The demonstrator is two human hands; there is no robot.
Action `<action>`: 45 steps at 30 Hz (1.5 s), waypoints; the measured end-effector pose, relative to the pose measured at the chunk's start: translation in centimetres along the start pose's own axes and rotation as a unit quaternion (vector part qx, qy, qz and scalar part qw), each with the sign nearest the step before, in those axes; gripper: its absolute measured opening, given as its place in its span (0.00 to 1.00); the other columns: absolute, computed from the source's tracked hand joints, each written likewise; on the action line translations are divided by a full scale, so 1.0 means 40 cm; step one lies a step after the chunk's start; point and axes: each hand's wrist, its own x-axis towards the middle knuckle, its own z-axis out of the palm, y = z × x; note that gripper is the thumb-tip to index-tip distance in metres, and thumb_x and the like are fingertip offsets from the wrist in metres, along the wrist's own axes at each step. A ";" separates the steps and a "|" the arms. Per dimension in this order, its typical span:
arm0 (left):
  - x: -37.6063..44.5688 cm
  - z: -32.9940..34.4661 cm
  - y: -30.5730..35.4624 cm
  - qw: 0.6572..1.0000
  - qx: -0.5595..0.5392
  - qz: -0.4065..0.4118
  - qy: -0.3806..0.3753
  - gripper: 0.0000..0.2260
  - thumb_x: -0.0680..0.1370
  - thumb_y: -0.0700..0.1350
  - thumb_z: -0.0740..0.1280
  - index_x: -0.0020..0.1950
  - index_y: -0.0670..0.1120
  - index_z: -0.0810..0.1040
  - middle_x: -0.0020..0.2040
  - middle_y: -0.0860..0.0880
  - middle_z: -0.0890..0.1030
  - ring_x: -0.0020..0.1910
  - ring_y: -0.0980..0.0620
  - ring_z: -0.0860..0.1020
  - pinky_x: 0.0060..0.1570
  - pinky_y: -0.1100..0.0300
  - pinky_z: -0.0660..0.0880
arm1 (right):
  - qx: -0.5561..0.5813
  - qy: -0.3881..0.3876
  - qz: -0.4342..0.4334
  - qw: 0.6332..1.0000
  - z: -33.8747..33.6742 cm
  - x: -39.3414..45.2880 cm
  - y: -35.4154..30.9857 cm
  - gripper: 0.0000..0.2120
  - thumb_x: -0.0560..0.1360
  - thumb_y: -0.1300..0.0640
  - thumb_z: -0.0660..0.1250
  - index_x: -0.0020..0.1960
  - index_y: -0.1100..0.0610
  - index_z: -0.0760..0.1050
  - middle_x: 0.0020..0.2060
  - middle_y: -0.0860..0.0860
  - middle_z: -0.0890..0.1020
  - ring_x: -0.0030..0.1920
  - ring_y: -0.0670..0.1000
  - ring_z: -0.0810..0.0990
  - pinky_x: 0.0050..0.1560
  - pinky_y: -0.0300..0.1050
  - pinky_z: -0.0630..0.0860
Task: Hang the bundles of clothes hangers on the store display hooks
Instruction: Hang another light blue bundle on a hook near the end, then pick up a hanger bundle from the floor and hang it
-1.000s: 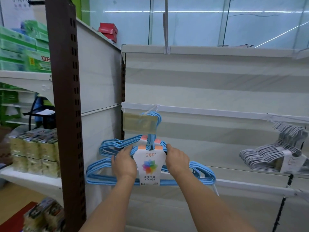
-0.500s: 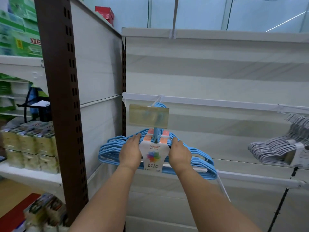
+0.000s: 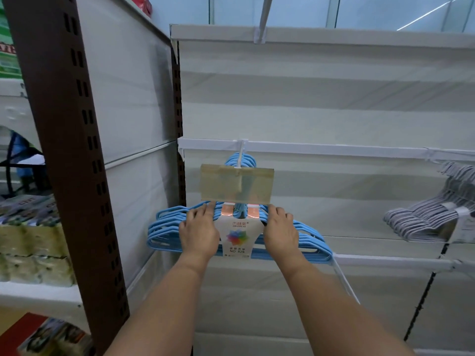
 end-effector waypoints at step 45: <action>-0.947 0.211 0.724 0.932 -0.194 0.141 -0.270 0.24 0.81 0.52 0.54 0.73 0.40 0.63 0.74 0.42 0.65 0.71 0.43 0.64 0.69 0.51 0.61 | -0.073 -0.008 0.390 0.918 -0.418 -0.975 0.884 0.20 0.82 0.47 0.52 0.68 0.58 0.67 0.64 0.56 0.75 0.63 0.58 0.73 0.62 0.51 0.66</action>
